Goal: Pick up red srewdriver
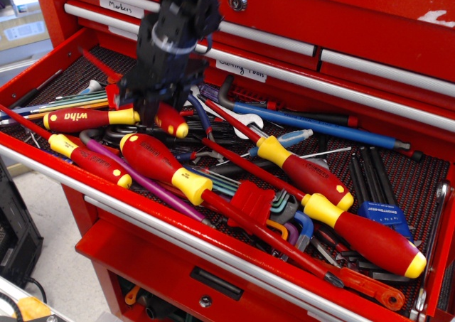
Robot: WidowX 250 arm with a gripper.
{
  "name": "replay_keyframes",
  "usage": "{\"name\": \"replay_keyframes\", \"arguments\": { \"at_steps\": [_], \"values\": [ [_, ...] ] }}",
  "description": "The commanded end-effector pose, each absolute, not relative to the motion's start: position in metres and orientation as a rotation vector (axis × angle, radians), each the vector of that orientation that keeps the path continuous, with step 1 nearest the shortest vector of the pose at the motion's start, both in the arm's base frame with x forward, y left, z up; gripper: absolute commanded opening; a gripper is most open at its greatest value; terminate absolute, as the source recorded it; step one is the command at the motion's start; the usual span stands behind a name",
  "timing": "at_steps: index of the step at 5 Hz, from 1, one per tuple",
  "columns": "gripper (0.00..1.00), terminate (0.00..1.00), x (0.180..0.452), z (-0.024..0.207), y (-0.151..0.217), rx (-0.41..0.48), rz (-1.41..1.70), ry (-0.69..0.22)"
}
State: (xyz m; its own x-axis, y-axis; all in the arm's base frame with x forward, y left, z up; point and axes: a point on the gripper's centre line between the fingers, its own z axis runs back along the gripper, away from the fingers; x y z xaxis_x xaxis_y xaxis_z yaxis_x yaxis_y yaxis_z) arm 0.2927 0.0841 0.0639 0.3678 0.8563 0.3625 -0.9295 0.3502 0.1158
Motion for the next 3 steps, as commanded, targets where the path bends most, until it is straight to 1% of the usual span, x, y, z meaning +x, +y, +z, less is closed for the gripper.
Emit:
{"name": "replay_keyframes", "arguments": {
  "at_steps": [1, 2, 3],
  "values": [
    [0.00, 0.00, 0.293, 0.145, 0.096, 0.413, 1.202, -0.468],
    [0.00, 0.00, 0.296, 0.180, 0.097, 0.470, 1.180, -0.504],
    [0.00, 1.00, 0.306, 0.180, 0.093, 0.470, 1.180, -0.498]
  ]
}}
